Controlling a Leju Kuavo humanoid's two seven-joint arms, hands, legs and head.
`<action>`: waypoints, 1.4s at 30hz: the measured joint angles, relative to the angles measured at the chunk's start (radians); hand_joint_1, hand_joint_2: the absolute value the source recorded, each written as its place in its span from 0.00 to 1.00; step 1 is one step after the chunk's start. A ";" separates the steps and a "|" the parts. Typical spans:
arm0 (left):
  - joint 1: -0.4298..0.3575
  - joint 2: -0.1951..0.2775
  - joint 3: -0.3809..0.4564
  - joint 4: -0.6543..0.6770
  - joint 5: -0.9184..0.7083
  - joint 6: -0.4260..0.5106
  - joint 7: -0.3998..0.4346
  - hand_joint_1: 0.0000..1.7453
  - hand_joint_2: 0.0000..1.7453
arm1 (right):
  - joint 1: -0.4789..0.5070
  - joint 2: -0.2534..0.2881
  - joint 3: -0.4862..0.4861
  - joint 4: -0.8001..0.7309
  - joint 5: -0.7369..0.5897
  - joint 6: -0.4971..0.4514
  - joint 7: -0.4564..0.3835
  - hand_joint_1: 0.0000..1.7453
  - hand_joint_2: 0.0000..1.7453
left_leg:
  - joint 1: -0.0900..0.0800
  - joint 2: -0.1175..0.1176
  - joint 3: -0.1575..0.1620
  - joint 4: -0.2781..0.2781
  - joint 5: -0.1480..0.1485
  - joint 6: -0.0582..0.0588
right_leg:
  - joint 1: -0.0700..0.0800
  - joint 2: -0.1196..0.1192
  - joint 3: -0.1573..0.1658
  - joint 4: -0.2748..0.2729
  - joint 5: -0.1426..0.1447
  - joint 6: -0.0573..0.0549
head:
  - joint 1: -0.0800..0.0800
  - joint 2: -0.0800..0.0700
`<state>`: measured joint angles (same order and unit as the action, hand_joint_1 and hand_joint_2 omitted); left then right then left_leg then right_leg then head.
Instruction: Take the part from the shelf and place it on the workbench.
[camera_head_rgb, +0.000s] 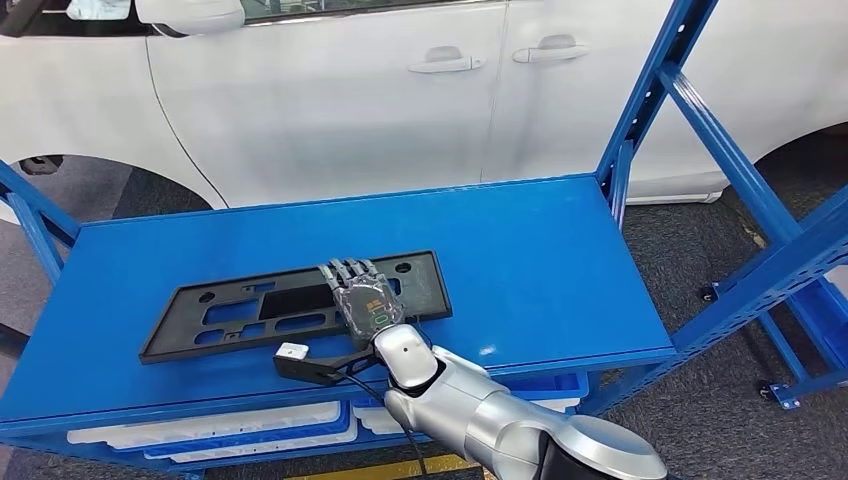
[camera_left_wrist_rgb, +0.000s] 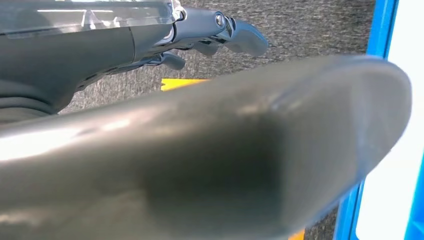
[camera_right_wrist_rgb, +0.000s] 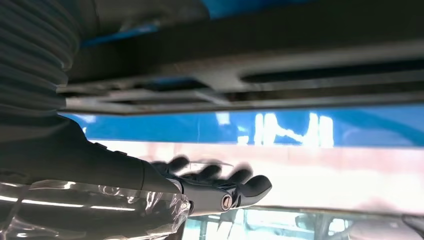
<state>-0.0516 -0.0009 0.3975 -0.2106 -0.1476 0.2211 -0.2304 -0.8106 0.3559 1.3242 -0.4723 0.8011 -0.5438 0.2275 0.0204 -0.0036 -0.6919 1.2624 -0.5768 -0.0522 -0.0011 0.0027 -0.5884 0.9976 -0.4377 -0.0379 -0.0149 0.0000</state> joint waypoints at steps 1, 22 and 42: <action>0.000 0.000 0.000 0.000 0.000 0.000 0.000 0.00 0.00 | 0.001 0.000 0.000 0.005 0.002 0.004 0.000 1.00 1.00 | 0.000 0.000 -0.015 0.027 0.000 -0.001 | 0.000 0.000 0.000 0.001 -0.001 0.000 | 0.000 0.000; -0.012 -0.004 0.000 0.000 -0.004 -0.012 -0.024 0.00 0.00 | -0.009 0.000 0.000 0.048 0.002 0.004 -0.014 1.00 1.00 | -0.006 -0.003 0.117 -0.261 0.133 0.039 | 0.003 0.002 -0.017 0.032 -0.003 0.027 | 0.005 0.000; -0.013 -0.004 0.060 0.000 0.022 -0.007 -0.259 0.00 1.00 | 0.018 0.005 -0.382 -0.223 -0.013 -0.142 -0.404 1.00 1.00 | -0.001 -0.004 0.106 -0.262 0.140 0.041 | 0.008 0.006 -0.026 0.050 -0.033 0.033 | 0.002 0.000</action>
<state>-0.0646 -0.0050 0.4573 -0.2109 -0.1261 0.2138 -0.4898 -0.7926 0.3610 0.9420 -0.6950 0.7886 -0.6853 -0.1764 0.0198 -0.0071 -0.5860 1.0004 -0.4365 -0.0115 0.0071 0.0090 -0.6143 1.0477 -0.4707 -0.0051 -0.0125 0.0000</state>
